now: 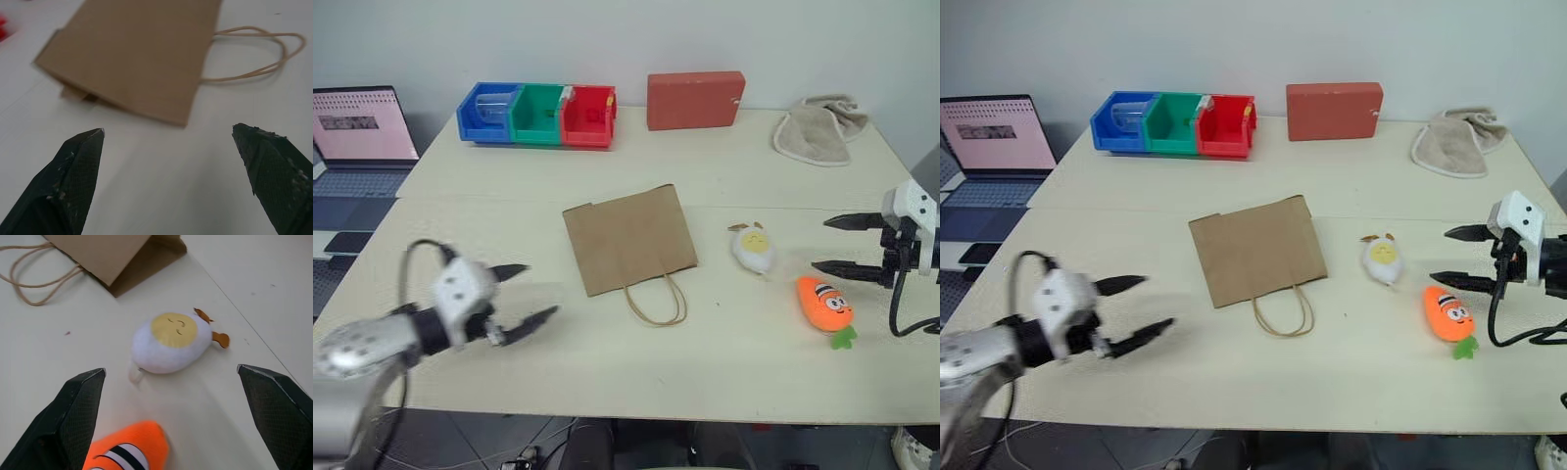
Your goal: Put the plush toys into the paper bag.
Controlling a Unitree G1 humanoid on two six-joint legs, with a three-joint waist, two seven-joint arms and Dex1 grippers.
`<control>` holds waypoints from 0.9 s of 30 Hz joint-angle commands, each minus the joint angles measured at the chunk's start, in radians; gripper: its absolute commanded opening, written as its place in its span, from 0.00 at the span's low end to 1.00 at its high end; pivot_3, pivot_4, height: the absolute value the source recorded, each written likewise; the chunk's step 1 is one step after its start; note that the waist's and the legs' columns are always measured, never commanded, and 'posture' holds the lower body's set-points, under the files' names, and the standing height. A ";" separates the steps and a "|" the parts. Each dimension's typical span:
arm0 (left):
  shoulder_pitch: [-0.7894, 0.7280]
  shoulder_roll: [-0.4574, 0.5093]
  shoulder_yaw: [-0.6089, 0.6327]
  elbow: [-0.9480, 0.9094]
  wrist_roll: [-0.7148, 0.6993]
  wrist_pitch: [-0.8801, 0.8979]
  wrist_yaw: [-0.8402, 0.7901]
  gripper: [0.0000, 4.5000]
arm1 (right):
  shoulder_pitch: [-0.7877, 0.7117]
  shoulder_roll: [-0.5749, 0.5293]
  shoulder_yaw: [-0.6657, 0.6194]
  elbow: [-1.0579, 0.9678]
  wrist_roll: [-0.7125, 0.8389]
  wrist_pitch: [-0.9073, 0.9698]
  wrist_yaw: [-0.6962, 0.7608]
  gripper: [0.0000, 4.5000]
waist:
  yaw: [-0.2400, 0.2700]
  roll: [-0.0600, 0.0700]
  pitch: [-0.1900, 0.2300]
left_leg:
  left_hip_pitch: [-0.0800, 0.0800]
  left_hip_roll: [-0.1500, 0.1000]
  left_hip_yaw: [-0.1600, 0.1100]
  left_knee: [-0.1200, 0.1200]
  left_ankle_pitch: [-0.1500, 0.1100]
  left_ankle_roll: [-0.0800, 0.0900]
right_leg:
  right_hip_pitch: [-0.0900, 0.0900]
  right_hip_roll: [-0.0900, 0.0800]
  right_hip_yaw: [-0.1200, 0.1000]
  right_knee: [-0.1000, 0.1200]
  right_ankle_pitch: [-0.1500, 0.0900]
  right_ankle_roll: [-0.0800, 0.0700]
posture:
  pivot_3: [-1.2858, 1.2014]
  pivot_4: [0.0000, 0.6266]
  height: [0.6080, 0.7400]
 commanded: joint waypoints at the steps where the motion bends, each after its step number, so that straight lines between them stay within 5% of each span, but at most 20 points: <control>1: -0.143 -0.012 -0.166 -0.010 0.045 0.009 -0.018 0.99 | 0.065 -0.030 -0.069 -0.170 0.080 0.093 -0.004 1.00 | 0.003 0.000 0.000 | 0.000 0.000 -0.001 0.000 0.000 0.000 | 0.000 0.001 0.000 0.000 0.002 0.003 | 0.52 0.24 1.00; 10: -0.413 -0.174 -0.514 0.237 0.198 -0.184 -0.136 0.99 | 0.227 0.002 -0.119 -0.479 0.208 0.251 -0.098 1.00 | 0.001 0.000 0.000 | -0.001 0.001 -0.002 0.001 0.000 0.000 | 0.000 0.004 0.000 0.000 0.005 0.007 | 0.52 0.24 1.00; 23: -0.471 -0.263 -0.566 0.388 0.262 -0.290 -0.158 0.99 | 0.298 -0.006 -0.147 -0.591 0.296 0.323 -0.127 1.00 | 0.004 0.000 0.000 | -0.003 0.001 -0.003 0.002 0.000 0.000 | 0.000 0.004 0.001 -0.001 0.005 0.007 | 0.52 0.24 1.00; 27: -0.486 -0.287 -0.581 0.431 0.297 -0.323 -0.157 0.74 | 0.306 -0.007 -0.144 -0.609 0.307 0.327 -0.135 1.00 | 0.005 0.000 0.000 | -0.003 0.001 -0.004 0.002 0.000 0.000 | 0.000 0.004 0.000 -0.001 0.006 0.008 | 0.52 0.24 1.00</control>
